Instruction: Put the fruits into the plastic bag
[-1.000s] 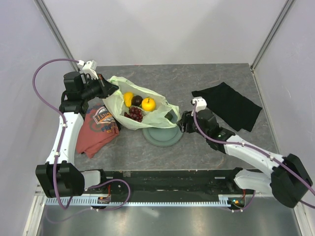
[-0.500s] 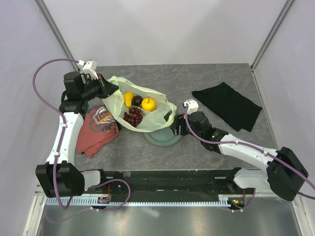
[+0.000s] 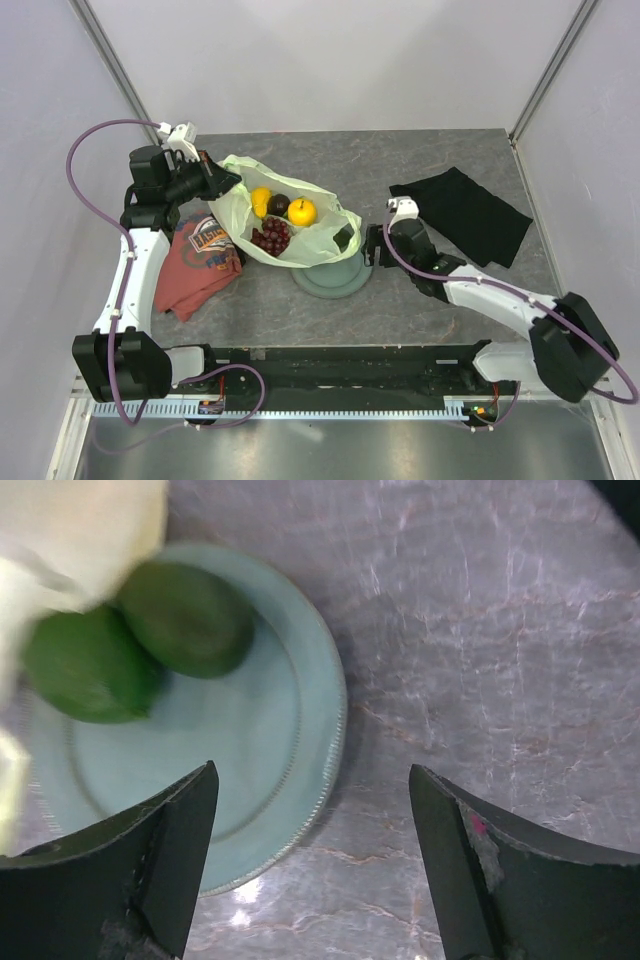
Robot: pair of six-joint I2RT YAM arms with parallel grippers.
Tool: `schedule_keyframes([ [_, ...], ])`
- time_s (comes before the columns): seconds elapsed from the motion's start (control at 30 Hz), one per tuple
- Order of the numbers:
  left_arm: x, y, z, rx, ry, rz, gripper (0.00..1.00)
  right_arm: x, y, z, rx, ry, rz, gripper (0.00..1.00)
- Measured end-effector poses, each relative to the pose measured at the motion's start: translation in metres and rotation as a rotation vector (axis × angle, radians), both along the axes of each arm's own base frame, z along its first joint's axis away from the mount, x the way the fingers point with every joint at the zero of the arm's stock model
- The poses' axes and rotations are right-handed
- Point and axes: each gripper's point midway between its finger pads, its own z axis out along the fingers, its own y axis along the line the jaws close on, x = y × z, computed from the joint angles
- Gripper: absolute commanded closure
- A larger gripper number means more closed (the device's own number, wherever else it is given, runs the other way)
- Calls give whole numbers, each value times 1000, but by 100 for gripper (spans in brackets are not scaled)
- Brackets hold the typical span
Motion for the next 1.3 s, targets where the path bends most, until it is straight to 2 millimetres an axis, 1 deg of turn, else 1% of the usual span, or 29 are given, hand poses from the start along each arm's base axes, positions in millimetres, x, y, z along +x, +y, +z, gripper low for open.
schedule_keyframes([
  [0.17,0,0,0,0,0,0,98,2,5,-41,-76,85,33,12],
  [0.27,0,0,0,0,0,0,98,7,13,-52,-96,94,72,12],
  [0.5,0,1,0,7,-4,0,98,38,48,-43,-100,16,192,14],
  [0.6,0,1,0,7,-4,1,99,47,62,-43,-114,-14,262,15],
  [0.7,0,1,0,8,-4,1,98,50,73,-48,-132,-23,337,15],
  [0.93,0,2,-1,8,-3,3,98,53,86,-53,-158,-45,437,17],
  [1.1,0,3,-1,8,-1,6,98,61,99,-54,-168,-63,497,22],
  [1.17,0,3,-1,8,0,6,98,63,103,-54,-172,-68,516,27],
  [1.3,0,3,-2,8,3,6,98,65,105,-56,-184,-71,538,30],
])
